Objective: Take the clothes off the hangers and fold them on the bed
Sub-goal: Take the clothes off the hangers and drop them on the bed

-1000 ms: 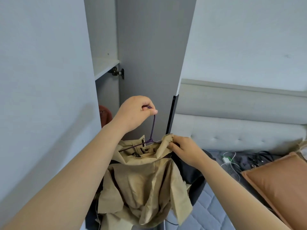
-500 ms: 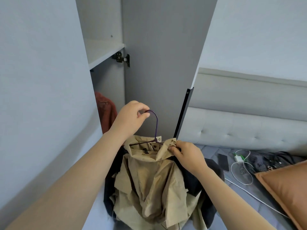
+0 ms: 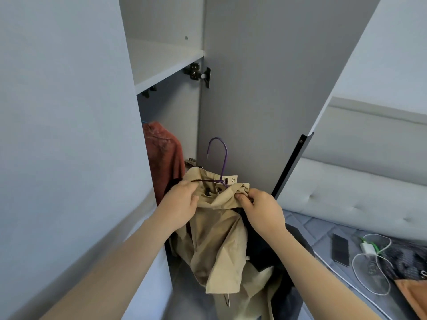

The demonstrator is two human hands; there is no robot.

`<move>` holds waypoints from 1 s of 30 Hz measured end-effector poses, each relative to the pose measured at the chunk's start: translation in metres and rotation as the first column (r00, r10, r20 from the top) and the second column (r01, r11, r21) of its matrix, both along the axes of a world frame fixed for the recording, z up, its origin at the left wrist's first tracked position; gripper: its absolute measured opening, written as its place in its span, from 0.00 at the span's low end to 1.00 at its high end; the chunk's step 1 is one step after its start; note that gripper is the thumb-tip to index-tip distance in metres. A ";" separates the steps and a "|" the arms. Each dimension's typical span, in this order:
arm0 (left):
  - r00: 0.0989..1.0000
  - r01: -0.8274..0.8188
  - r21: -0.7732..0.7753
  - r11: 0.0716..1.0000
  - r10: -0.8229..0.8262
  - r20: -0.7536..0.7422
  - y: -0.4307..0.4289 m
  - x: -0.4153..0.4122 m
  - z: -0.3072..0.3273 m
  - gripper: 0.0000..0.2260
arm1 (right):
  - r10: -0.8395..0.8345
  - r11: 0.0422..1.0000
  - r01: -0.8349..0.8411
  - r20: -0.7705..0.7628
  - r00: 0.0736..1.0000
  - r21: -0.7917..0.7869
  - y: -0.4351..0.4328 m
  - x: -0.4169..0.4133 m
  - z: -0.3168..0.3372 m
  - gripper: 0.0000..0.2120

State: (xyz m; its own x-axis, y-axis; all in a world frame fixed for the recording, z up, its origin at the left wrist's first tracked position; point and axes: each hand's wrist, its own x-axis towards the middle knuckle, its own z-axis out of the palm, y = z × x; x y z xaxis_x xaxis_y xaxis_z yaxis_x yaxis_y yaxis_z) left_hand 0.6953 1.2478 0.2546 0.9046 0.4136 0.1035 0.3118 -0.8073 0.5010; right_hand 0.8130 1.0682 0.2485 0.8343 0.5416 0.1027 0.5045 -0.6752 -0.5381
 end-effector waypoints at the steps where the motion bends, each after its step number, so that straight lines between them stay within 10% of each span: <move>1: 0.999 0.021 0.004 1.000 -0.021 -0.035 -0.001 0.001 -0.004 0.18 | -0.006 1.000 0.007 -0.012 1.000 0.014 0.004 -0.001 -0.001 0.15; 15: 0.940 -0.327 0.038 0.944 0.329 -0.091 0.021 0.007 -0.033 0.15 | 0.228 0.972 -0.224 -0.055 0.972 0.067 0.097 0.031 -0.014 0.15; 30: 0.600 -0.776 -0.096 0.623 0.777 0.191 0.057 0.060 -0.040 0.23 | 0.495 0.857 -0.484 -0.021 0.869 0.174 0.216 0.089 -0.028 0.19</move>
State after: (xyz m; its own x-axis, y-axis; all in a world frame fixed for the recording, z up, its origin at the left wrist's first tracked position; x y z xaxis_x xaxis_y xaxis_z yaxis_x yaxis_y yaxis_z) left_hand 0.7549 1.3047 0.2145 0.2018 0.9509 0.2345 0.7164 -0.3066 0.6268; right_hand 0.9024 1.2843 0.2203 0.4732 0.8628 0.1781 0.7093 -0.2533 -0.6578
